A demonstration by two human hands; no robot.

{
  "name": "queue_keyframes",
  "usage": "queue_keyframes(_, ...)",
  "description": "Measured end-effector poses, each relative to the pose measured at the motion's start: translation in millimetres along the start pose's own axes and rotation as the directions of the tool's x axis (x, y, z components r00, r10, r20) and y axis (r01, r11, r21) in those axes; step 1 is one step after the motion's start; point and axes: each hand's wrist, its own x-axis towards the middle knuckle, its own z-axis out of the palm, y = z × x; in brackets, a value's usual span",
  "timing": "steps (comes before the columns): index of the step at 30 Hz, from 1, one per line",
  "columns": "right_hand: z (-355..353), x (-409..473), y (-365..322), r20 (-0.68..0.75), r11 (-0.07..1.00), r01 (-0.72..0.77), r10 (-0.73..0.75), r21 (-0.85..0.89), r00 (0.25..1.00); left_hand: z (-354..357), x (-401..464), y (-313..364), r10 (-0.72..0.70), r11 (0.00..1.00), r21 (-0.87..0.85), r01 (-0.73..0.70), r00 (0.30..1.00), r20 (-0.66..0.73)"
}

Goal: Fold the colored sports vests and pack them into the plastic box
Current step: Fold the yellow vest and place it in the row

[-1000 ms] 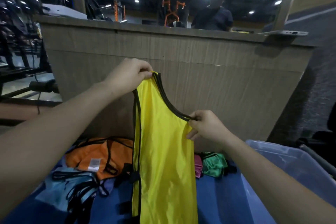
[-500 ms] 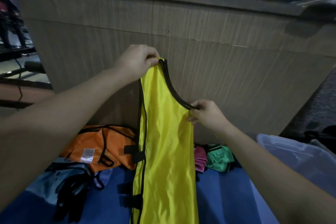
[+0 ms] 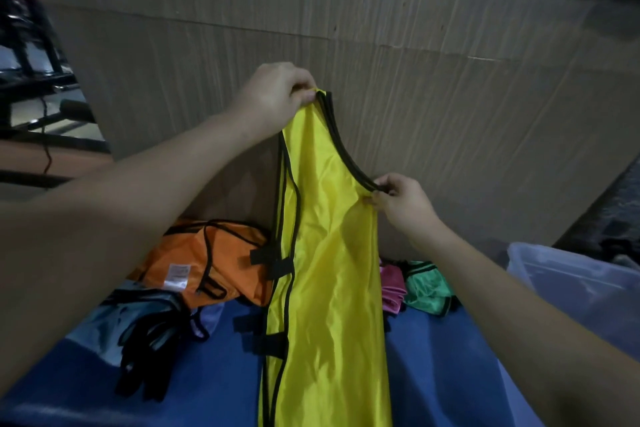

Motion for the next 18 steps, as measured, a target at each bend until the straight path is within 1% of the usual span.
queue_keyframes(2,3,4,1,-0.003,1.000,-0.002,0.002,0.011,1.000,2,2,-5,0.009,1.000,0.013,-0.009,1.000,-0.010)
queue_keyframes(7,10,8,18,0.059,0.997,-0.025,0.020,0.078,0.998,7,-11,-5,0.055,0.998,0.007,-0.055,0.998,-0.012)
queue_keyframes(11,10,-8,27,0.070,0.997,-0.035,0.030,0.065,0.997,6,-39,4,0.089,0.996,-0.010,-0.089,0.996,0.003)
queue_keyframes(18,2,-52,44,0.122,0.993,-0.080,0.069,0.085,0.990,-11,-112,47,0.139,0.990,0.011,-0.141,0.986,0.094)
